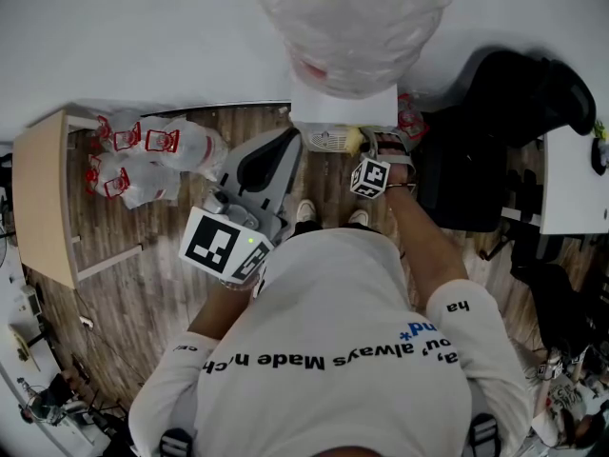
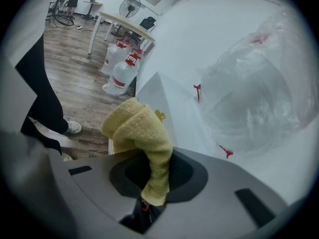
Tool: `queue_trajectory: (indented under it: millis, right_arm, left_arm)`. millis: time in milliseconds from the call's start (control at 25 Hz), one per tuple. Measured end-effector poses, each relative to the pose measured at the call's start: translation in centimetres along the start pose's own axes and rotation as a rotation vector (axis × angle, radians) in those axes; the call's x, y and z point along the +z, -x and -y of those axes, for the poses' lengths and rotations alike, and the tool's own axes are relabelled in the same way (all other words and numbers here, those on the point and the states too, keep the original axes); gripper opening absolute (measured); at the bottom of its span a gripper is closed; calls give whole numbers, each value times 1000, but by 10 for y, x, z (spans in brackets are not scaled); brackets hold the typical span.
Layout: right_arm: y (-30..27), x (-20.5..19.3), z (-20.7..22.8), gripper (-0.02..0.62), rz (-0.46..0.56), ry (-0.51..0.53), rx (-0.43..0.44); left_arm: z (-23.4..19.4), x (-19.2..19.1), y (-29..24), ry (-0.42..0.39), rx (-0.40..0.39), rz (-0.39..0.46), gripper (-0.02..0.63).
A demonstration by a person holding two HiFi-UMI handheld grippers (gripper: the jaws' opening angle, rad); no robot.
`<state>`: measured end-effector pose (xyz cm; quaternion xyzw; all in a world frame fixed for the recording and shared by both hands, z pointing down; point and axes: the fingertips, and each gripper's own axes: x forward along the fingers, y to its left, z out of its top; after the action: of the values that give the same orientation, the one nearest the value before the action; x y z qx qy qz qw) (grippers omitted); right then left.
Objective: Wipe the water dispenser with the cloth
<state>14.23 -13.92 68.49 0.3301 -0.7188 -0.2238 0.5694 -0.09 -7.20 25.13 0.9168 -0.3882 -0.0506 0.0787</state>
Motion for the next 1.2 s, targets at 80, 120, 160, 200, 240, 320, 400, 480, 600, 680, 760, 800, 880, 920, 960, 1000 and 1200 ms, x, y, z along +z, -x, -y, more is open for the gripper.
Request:
queue_trajectory:
  millis: [80,120,160,200,240,320,400,480,600,680,760,800,880,920,960,1000,1200]
  right_arm:
    - [1,-5,1,58,-4,-3,-1]
    - [2,-8,2,58,-6,-5,-1]
    - [3,-10,3,58,-8,-6,-1]
    - [4,-13,4,58,-9,-8,-2]
    - [5,-15,5,58,-11,-10,-3]
    - [6,-19,6,58,-12,-11,-5]
    - [6,-23,6,58,-12,-12,-6]
    - [6,-27,7,58,-12,-13,-6]
    - [6,-30,7,58,-11,-15,-2]
    - [7,-33,8,58,-11,-14,0]
    - [8,-36,8,58,-11,-13,0]
    - [8,-37,8,58,-12,-14,0]
    - [8,-40,9,58,-16,-15,-1]
    - [9,-42,9,58,-18,-15,-1]
    - [9,-43,9,58,-19,-15,-1]
    - [9,-44,9,58,-20,-15,0]
    - [9,-49,7,58,-27,-10,1]
  left_arm:
    - [3,0,-2,-1,0,1,20]
    - [4,0,-3,-1,1,2,20]
    - [6,1,-4,-2,0,3,20]
    - [8,1,-5,-3,0,4,20]
    - [10,2,-6,-3,0,5,20]
    - [14,2,-7,-4,2,7,20]
    - [17,1,-8,-5,3,7,20]
    - [19,0,-9,-5,5,7,20]
    - [21,-1,-11,-3,9,7,20]
    - [23,-1,-12,-1,10,8,20]
    - [25,-2,-13,-1,11,8,20]
    - [26,-2,-13,0,12,9,20]
    - [27,-3,-14,1,14,8,20]
    - [27,-3,-14,2,15,7,20]
    - [28,-3,-15,3,15,6,20]
    - [28,-4,-15,4,14,6,20]
    - [32,-5,-16,8,9,9,20]
